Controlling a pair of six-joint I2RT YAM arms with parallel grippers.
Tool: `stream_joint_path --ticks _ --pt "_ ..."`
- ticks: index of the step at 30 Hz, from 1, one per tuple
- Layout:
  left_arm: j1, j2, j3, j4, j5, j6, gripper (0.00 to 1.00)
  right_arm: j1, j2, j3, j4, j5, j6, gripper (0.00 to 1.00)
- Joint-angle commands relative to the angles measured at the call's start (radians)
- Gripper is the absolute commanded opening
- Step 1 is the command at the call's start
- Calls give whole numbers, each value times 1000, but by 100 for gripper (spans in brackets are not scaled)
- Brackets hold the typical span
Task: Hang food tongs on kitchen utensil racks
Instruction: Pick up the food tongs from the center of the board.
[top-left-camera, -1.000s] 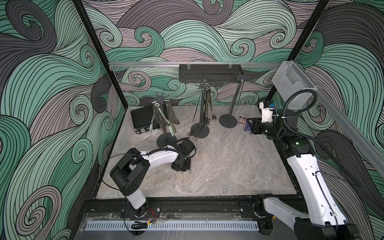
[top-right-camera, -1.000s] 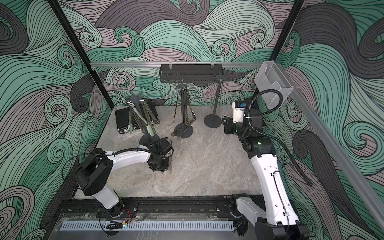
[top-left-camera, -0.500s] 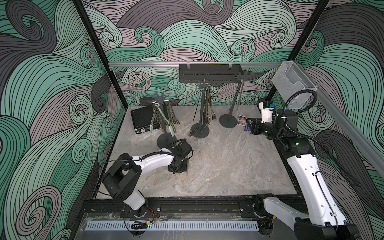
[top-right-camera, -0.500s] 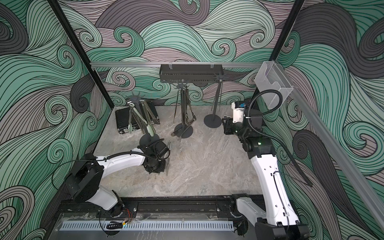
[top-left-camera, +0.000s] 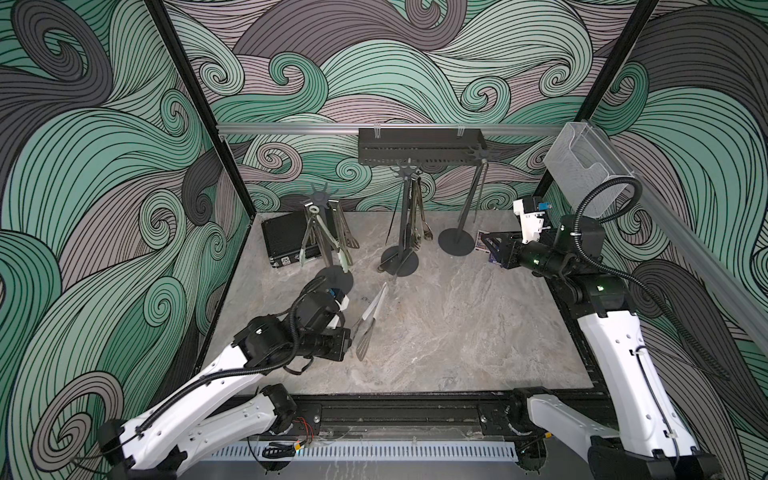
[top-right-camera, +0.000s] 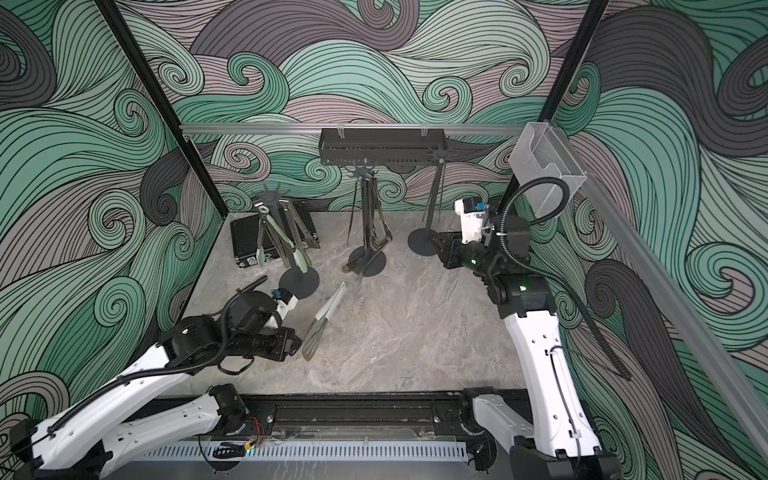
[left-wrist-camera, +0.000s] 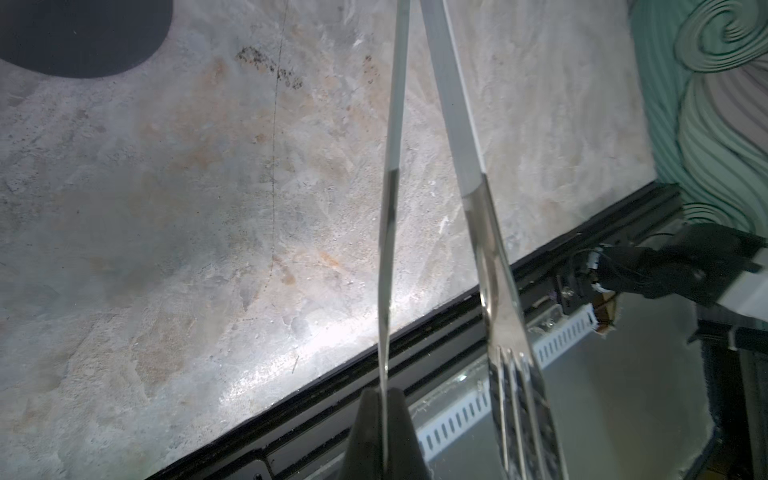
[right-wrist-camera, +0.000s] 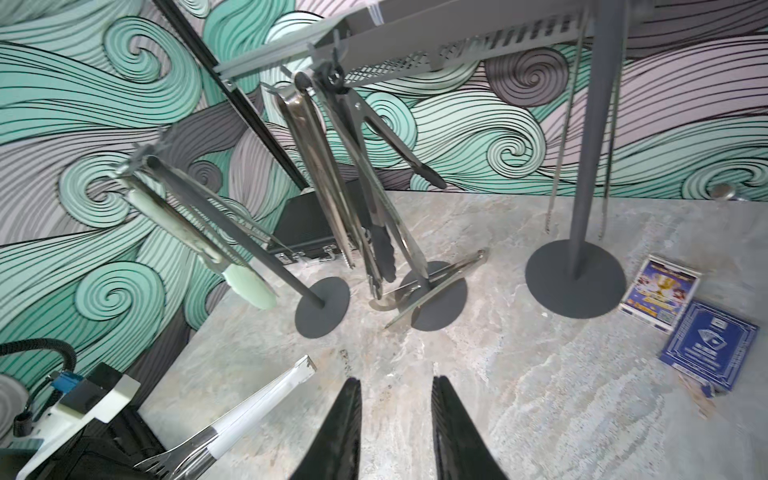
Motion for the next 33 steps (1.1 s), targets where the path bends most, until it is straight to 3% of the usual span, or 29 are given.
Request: stream_joint_path --ticks 1,5,10,18,24,33 --pt "-9 -90 83 -27 53 49 0 3 -10 25 62 -155 53 31" --pt "-8 -168 111 100 57 85 0 3 -12 18 123 -277 87 31" --pt "-8 -127 203 201 95 130 0 3 -26 -8 253 -387 152 31" --pt "-8 -65 297 499 152 173 0 3 -72 -142 716 -517 402 30" --pt "-8 -2 330 772 209 158 0 22 -41 -130 940 -512 513 32" --pt "-8 201 393 1179 261 23 0 171 72 37 1013 -472 510 38"
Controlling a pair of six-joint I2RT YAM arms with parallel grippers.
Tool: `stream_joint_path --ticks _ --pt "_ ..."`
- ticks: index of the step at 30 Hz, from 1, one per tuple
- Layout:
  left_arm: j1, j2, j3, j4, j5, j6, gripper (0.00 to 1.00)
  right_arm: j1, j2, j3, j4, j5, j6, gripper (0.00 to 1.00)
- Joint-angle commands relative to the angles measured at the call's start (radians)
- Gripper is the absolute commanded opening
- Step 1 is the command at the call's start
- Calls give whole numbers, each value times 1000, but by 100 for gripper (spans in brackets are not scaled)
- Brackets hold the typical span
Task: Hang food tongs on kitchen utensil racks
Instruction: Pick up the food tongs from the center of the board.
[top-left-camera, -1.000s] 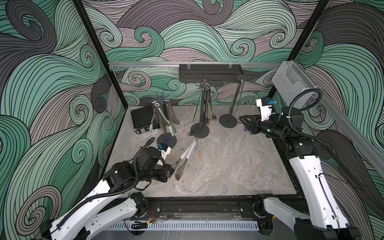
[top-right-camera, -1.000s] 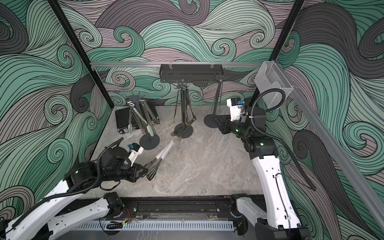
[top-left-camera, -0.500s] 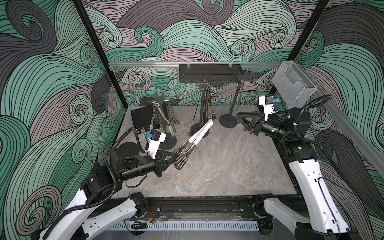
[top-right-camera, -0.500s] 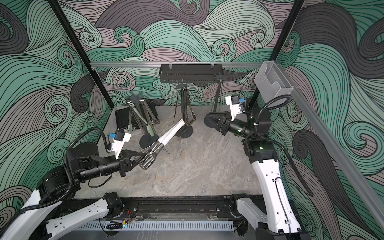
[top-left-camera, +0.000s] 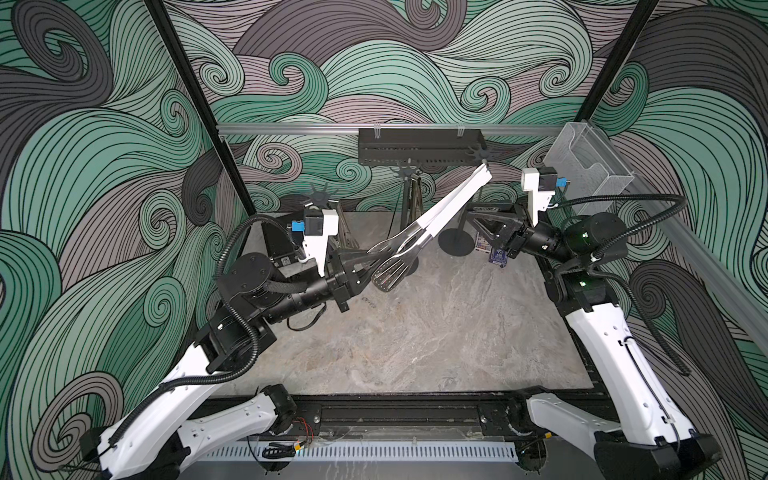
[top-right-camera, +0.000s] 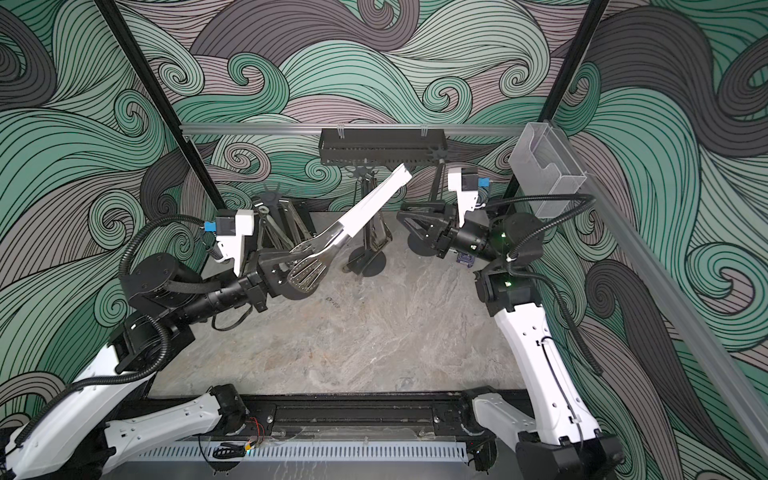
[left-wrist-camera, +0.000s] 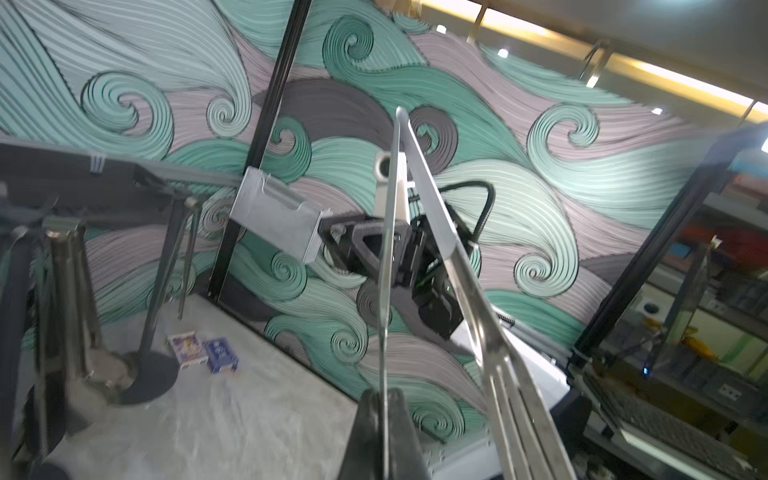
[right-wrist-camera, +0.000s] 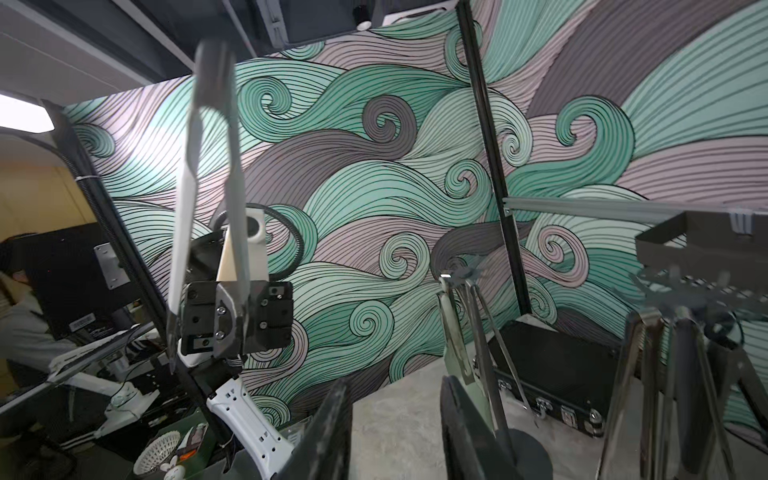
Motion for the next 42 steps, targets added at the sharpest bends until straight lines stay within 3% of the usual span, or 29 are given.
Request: stream_joint_path --ticks 1,15,23,42 --pt "-6 71 62 265 37 -70 0 43 23 50 110 12 32 38" --pt "-5 266 143 544 64 -234 0 181 54 52 275 165 93 37" --pt "-6 273 128 562 57 -251 0 248 65 71 334 220 102 35" --pt "-6 259 70 563 52 -254 0 276 107 126 399 338 163 25"
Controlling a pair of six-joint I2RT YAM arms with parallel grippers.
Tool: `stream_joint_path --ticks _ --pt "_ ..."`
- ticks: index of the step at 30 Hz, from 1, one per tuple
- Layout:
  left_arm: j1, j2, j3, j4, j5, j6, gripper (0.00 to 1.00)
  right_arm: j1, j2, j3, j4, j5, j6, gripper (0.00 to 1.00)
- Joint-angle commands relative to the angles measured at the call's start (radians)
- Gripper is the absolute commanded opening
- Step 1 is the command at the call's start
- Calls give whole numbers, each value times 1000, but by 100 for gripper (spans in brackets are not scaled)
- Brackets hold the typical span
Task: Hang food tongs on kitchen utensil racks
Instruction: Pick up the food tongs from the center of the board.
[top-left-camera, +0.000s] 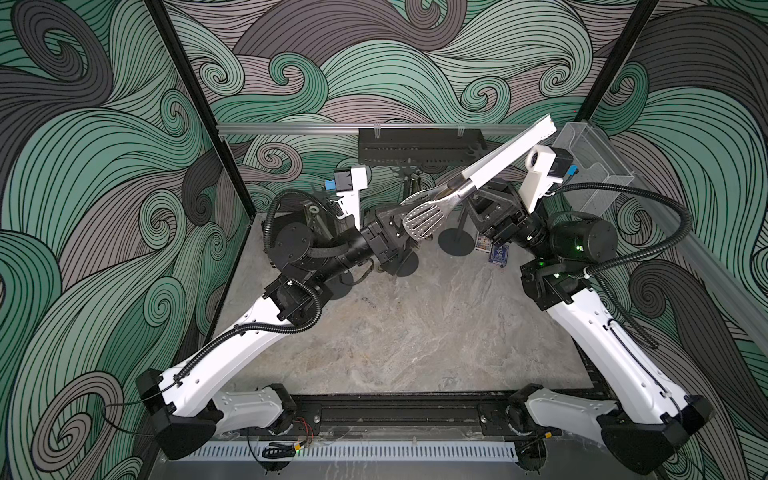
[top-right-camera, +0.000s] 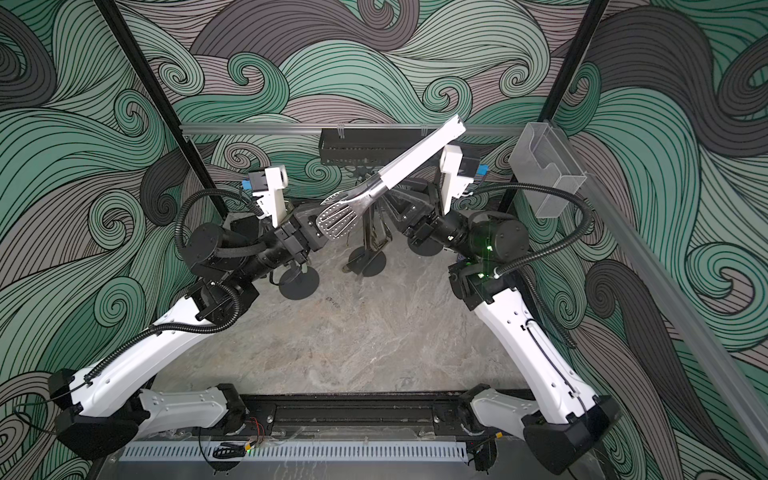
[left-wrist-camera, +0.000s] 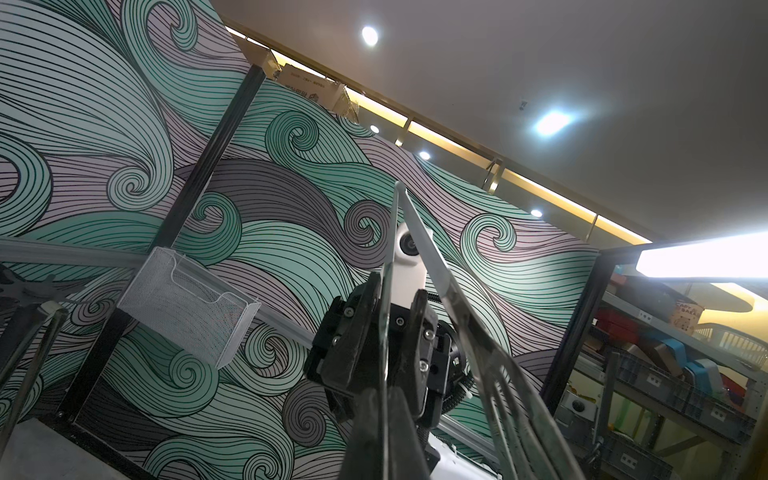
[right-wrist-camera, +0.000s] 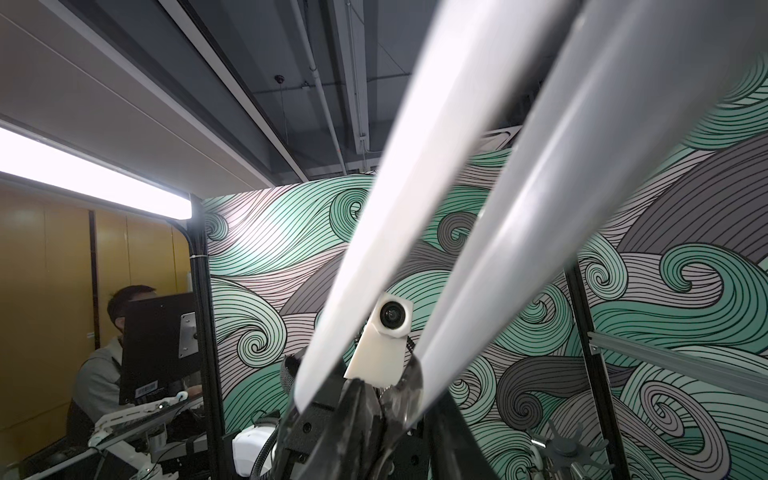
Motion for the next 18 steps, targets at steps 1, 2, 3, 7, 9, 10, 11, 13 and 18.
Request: stream_joint_path --ticks 1,2,3,7,9,10,11,13,18 --pt "-4 -9 -5 56 16 -18 0 8 15 35 49 36 23 23" --pt "-5 -8 -8 54 16 -19 0 9 16 34 48 45 24 23" --pt "-5 -8 -11 57 17 -20 0 9 16 32 48 58 27 22" --pt "-5 -1 -22 63 20 -30 0 12 21 30 54 72 30 11" --pt "-5 5 -24 66 24 -34 0 13 20 28 55 74 30 4" --pt "-5 7 -26 68 25 -37 0 13 18 29 53 74 29 2" --pt "-5 9 -26 68 26 -36 0 14 16 27 49 74 25 0" --pt "-5 8 -24 56 28 -27 0 14 6 21 26 80 8 0" --pt "-5 -9 -16 -78 -15 33 59 14 -45 19 -103 108 -98 0"
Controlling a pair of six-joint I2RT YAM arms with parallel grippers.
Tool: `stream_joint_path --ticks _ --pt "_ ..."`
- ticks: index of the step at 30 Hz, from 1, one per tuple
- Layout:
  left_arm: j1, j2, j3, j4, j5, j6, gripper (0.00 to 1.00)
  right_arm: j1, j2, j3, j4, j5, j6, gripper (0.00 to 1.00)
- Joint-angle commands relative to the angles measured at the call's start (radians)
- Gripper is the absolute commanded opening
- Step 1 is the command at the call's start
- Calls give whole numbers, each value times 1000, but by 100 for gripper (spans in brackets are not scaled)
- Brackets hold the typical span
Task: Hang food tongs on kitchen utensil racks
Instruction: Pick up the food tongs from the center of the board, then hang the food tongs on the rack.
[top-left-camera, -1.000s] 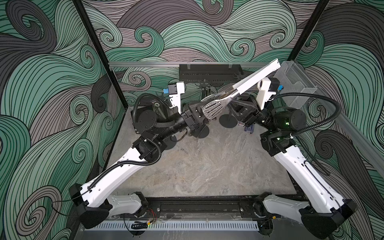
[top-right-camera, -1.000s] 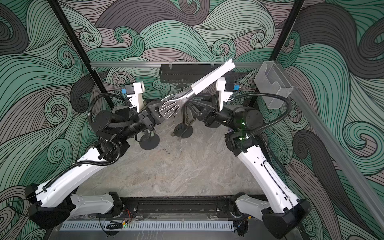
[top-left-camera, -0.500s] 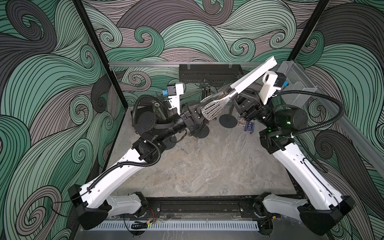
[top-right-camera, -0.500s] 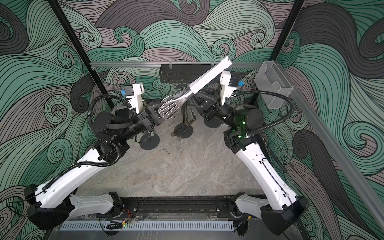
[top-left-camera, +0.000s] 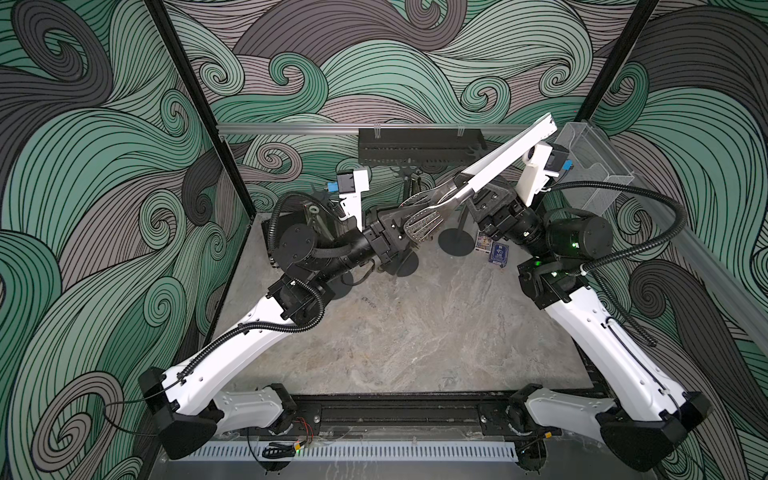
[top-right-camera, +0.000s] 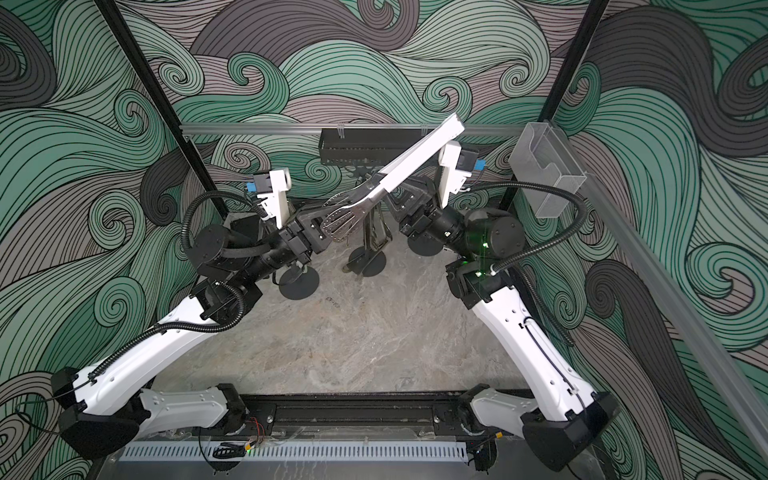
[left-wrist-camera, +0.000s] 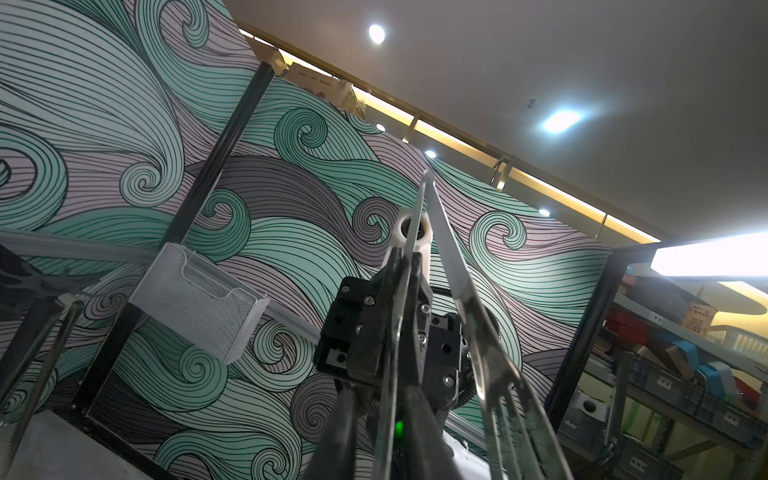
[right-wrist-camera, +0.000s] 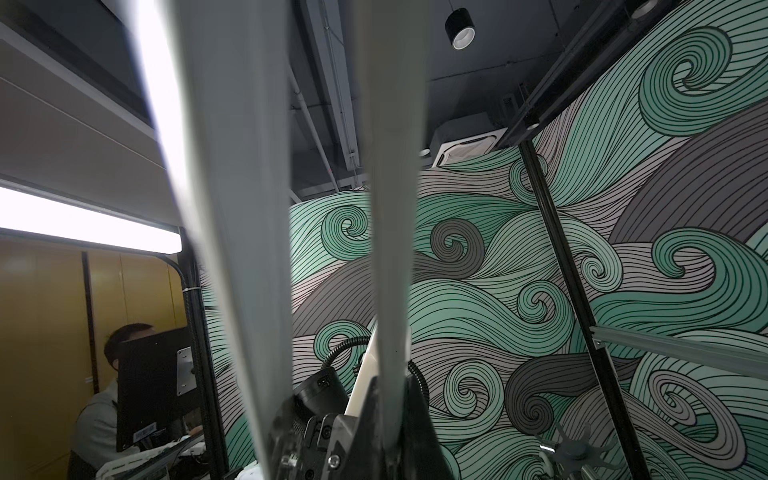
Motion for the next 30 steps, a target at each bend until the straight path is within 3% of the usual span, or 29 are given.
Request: stream_joint_path --ticks 1,2,3,10,17,23,30 --pt "-7 -23 8 -100 -32 45 72 1 -54 17 -94 44 -144 0" --pt "-7 -32 7 -145 -47 70 92 1 -68 25 -141 53 -183 0" --pt "-7 -46 11 -209 -64 108 98 -1 -84 39 -216 67 -229 0" --pt "-5 -132 50 -587 -197 307 99 -94 -164 176 -738 211 -543 0" --pt "5 -195 67 -790 -259 397 98 -458 -117 250 -957 71 -620 0" --pt "9 -242 78 -890 -259 467 99 -664 76 370 -1064 -147 -733 0" --pt "15 -271 82 -953 -260 541 98 -699 326 574 -1335 -114 -1020 0"
